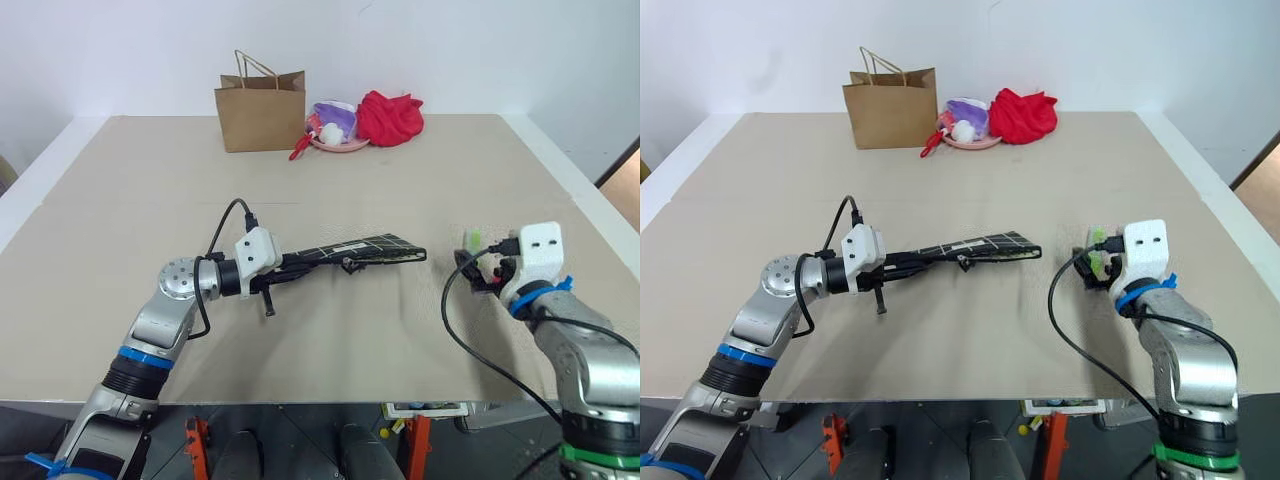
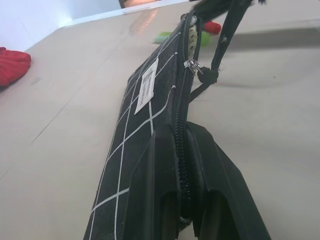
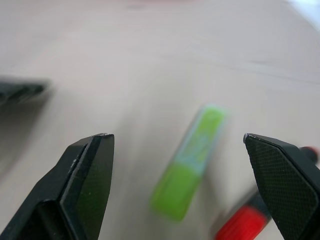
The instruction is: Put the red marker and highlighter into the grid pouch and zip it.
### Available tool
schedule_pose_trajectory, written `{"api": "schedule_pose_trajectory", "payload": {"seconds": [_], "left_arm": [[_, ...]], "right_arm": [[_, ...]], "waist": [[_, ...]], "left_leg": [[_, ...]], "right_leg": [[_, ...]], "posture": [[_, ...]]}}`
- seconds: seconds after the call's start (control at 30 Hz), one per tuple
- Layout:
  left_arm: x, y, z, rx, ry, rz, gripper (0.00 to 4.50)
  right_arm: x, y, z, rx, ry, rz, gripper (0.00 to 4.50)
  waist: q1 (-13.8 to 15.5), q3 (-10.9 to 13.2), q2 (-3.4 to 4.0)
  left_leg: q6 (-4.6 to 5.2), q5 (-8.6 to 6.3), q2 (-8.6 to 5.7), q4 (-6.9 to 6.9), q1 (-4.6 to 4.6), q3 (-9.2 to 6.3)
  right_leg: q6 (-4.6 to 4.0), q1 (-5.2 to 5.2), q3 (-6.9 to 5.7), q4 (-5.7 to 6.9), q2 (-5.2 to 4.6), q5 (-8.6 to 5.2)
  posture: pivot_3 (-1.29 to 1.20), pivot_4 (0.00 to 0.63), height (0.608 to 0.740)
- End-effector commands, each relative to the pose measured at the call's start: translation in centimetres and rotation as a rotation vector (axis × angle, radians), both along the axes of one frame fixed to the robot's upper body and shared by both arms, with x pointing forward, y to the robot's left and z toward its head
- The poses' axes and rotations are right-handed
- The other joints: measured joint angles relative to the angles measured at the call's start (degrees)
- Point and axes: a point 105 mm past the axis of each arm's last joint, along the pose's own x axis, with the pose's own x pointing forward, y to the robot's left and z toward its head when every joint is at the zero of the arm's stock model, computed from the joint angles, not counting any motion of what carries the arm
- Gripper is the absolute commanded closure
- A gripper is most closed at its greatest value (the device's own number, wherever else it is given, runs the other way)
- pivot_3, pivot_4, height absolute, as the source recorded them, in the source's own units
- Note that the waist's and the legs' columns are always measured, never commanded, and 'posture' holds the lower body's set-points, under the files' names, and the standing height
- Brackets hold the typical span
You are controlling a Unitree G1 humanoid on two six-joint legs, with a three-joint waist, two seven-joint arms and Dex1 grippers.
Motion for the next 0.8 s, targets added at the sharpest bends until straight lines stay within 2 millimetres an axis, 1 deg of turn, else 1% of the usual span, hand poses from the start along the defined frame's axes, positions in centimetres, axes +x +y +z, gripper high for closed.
{"api": "schedule_pose_trajectory", "payload": {"seconds": [0.03,0.1,0.2,0.37,0.47,0.53,0.7,0.8], "left_arm": [[-0.7,0.3,1.6,-0.009,-0.069,-0.031,4.50],[-0.8,0.4,1.7,-0.007,-0.070,-0.030,4.50],[-0.9,0.5,1.7,-0.007,-0.070,-0.031,4.50],[-1.0,0.4,1.7,-0.017,-0.065,-0.029,4.50],[-1.0,0.3,1.7,-0.022,-0.063,-0.029,4.50],[-1.0,0.3,1.8,-0.023,-0.063,-0.029,4.50],[-0.9,0.3,1.9,-0.024,-0.062,-0.023,4.50],[-0.9,0.4,1.9,-0.026,-0.060,-0.019,4.50]], "right_arm": [[0.6,-0.4,0.2,-0.039,-0.032,-0.080,0.04],[0.8,-0.4,0.0,-0.032,-0.037,-0.103,0.04],[1.0,0.0,-0.2,0.002,-0.045,-0.104,0.04],[1.2,0.4,-1.6,0.026,-0.005,-0.115,0.04],[1.7,1.0,-2.4,0.115,-0.004,-0.138,0.04],[1.8,1.3,-2.8,0.123,0.007,-0.143,0.04],[1.9,1.5,-4.0,0.154,0.034,-0.185,0.04],[1.8,1.2,-4.7,0.157,0.053,-0.219,0.04]], "waist": [[0.02,0.00,0.00],[0.03,0.00,0.01],[0.05,0.00,0.01],[0.04,0.00,0.01],[-0.05,0.00,0.02],[-0.04,0.01,0.02],[-0.05,0.00,0.02],[-0.07,0.00,0.02]], "left_leg": [[0.00,0.00,0.00,0.00,-0.02,0.00],[0.00,-0.01,0.00,-0.05,-0.04,0.00],[0.02,-0.02,0.00,-0.10,-0.05,0.00],[0.03,-0.03,0.00,-0.10,-0.04,0.00],[0.03,-0.02,0.00,-0.09,-0.01,0.00],[0.03,-0.02,0.00,-0.09,0.00,0.00],[0.03,-0.02,0.00,-0.08,0.00,0.00],[0.03,-0.02,0.01,-0.09,0.03,0.00]], "right_leg": [[0.02,0.00,0.00,0.00,0.00,-0.02],[0.22,-0.01,0.00,0.00,0.00,0.02],[0.27,-0.04,0.00,0.00,0.00,-0.01],[0.26,-0.02,0.00,0.00,0.00,-0.01],[0.13,-0.02,0.00,0.00,0.01,-0.01],[0.11,-0.02,0.00,0.00,0.01,0.02],[0.16,-0.01,0.00,0.00,0.01,0.04],[0.14,0.00,0.00,0.00,0.02,0.05]], "posture": [[0.00,0.150,0.740],[0.00,0.150,0.740],[0.00,0.150,0.740],[0.00,0.150,0.740],[0.00,0.150,0.740],[0.00,0.150,0.740],[0.00,0.150,0.740],[0.00,0.150,0.740]]}}
